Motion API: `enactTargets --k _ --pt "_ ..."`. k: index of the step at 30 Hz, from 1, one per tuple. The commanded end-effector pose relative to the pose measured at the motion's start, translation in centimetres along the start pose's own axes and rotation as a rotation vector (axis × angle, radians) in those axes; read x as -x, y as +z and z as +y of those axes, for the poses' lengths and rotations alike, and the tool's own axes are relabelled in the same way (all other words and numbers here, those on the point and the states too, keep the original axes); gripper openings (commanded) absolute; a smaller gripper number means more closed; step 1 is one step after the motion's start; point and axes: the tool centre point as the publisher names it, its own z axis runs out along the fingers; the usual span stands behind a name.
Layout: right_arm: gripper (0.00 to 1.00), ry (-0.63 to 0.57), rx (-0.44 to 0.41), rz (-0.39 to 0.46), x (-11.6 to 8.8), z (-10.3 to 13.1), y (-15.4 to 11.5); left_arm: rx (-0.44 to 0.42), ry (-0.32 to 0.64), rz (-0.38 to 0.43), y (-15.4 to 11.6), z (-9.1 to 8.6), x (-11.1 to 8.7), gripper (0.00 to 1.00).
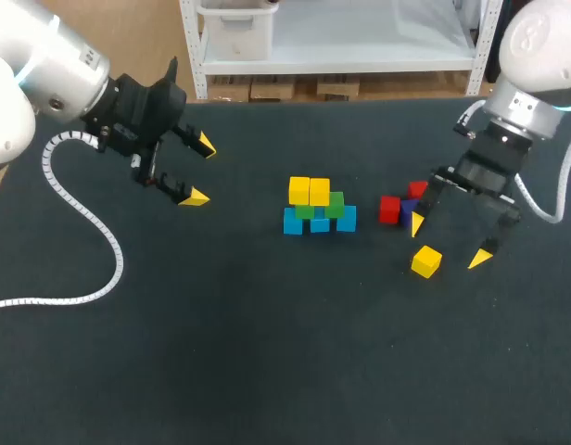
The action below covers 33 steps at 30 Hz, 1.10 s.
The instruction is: Place the blue cubes, place green cubes on the blue cubes, place the yellow cubes on the green cubes, then place the red cubes on the yellow cubes, and place purple cube on the red cubes.
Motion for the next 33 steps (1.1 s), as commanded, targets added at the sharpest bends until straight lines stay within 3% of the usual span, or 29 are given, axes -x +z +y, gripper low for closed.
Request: enactTargets --k 1,9,10,11,12,16,20,22,23,24,25,27,33 --pt "1.0 0.006 -0.062 0.011 0.4 0.3 0.4 -0.002 0.001 -0.001 0.1 0.1 0.0 1.0" --pt "1.0 0.013 -0.053 -0.004 0.5 -0.3 0.9 -0.002 0.001 -0.001 0.1 0.1 0.0 1.0" --pt "0.97 0.008 -0.046 0.0 0.5 -0.3 0.9 -0.002 0.001 -0.001 0.1 0.1 0.0 1.0" --pt "0.74 0.0 -0.036 0.01 0.4 -0.3 1.0 -0.002 0.001 -0.001 0.1 0.1 0.0 1.0" --pt "0.75 -0.001 -0.031 0.013 0.3 -0.2 1.1 -0.002 0.001 -0.001 0.1 0.1 0.0 1.0" --pt "0.98 -0.003 -0.02 0.017 0.1 -0.4 1.4 -0.002 0.001 -0.001 0.1 0.1 0.0 1.0" --pt "0.97 -0.004 -0.012 0.024 -0.4 -1.0 1.7 -0.002 0.001 -0.001 0.1 0.1 0.0 1.0" --pt "0.89 -0.003 -0.01 0.025 -0.5 -1.3 1.8 -0.002 0.001 -0.001 0.1 0.1 0.0 1.0" --pt "0.8 -0.001 -0.007 0.028 -0.5 -1.4 1.8 -0.002 0.001 -0.001 0.1 0.1 0.0 1.0" --pt "0.65 0.001 -0.005 0.031 -0.6 -1.4 1.9 -0.002 0.001 -0.001 0.1 0.1 0.0 1.0" --pt "0.58 0.001 -0.004 0.032 -0.6 -1.5 1.9 -0.002 0.001 -0.001 0.1 0.1 0.0 1.0" --pt "0.53 0.002 -0.004 0.033 -0.5 -1.6 1.9 -0.002 0.001 -0.001 0.1 0.1 0.0 1.0" --pt "0.47 0.013 0.012 0.042 -0.3 -1.6 1.8 -0.002 0.001 -0.001 0.1 0.1 0.0 1.0"
